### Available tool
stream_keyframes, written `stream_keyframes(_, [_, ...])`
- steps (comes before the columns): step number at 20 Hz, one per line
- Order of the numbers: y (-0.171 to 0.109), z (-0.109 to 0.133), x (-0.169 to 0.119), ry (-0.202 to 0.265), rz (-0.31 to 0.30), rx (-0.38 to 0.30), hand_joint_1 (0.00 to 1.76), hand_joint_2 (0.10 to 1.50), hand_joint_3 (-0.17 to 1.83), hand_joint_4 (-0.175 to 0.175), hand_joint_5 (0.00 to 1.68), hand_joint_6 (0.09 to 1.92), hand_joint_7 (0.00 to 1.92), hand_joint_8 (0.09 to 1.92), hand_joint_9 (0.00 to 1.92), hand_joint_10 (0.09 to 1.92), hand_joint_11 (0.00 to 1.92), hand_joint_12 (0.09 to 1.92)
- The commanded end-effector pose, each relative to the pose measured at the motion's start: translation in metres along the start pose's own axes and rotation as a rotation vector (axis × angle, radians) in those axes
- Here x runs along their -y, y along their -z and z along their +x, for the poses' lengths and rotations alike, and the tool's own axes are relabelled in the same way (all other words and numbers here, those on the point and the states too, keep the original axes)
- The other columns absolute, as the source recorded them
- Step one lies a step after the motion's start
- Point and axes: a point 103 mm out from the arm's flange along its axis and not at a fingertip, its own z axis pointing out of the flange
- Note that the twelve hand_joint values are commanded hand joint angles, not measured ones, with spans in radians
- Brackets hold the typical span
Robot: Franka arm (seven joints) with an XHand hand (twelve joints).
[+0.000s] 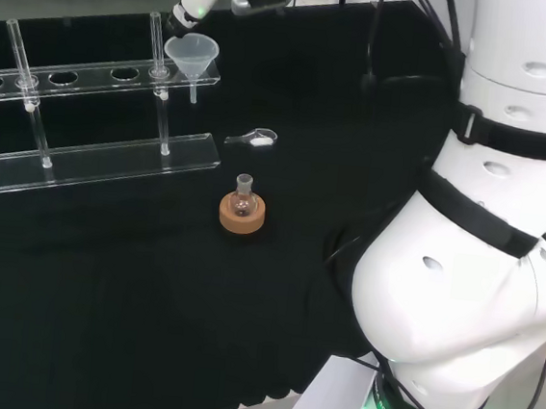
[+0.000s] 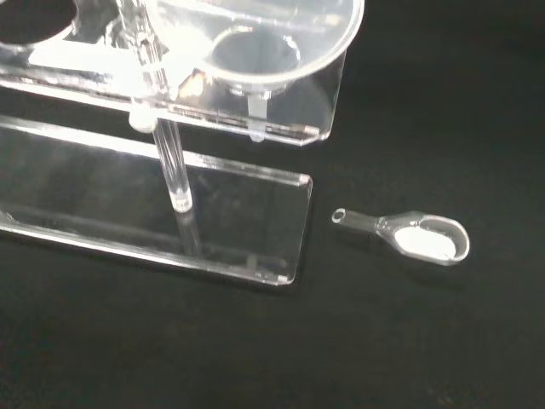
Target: Pick up the funnel from the transparent funnel stand.
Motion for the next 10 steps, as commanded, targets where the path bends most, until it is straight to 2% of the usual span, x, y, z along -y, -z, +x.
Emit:
stream_keyframes(1, [-0.014, 0.007, -0.011, 0.000, 0.051, 0.023, 0.57, 0.72, 0.29, -0.011, 0.07, 0.09, 0.00, 0.25, 0.00, 0.82, 0.12, 1.48])
stream_keyframes(3, [-0.017, 0.009, -0.014, 0.007, 0.048, 0.027, 0.59, 0.71, 0.29, -0.018, 0.07, 0.09, 0.00, 0.25, 0.00, 0.83, 0.13, 1.49])
stream_keyframes(6, [-0.022, 0.012, -0.019, 0.015, 0.074, 0.025, 0.62, 0.70, 0.30, -0.022, 0.07, 0.09, 0.00, 0.27, 0.00, 0.86, 0.14, 1.50])
stream_keyframes(10, [-0.029, 0.015, -0.025, 0.029, 0.100, 0.021, 0.64, 0.69, 0.32, 0.019, 0.03, 0.09, 0.00, 0.18, 0.00, 0.85, 0.15, 1.50])
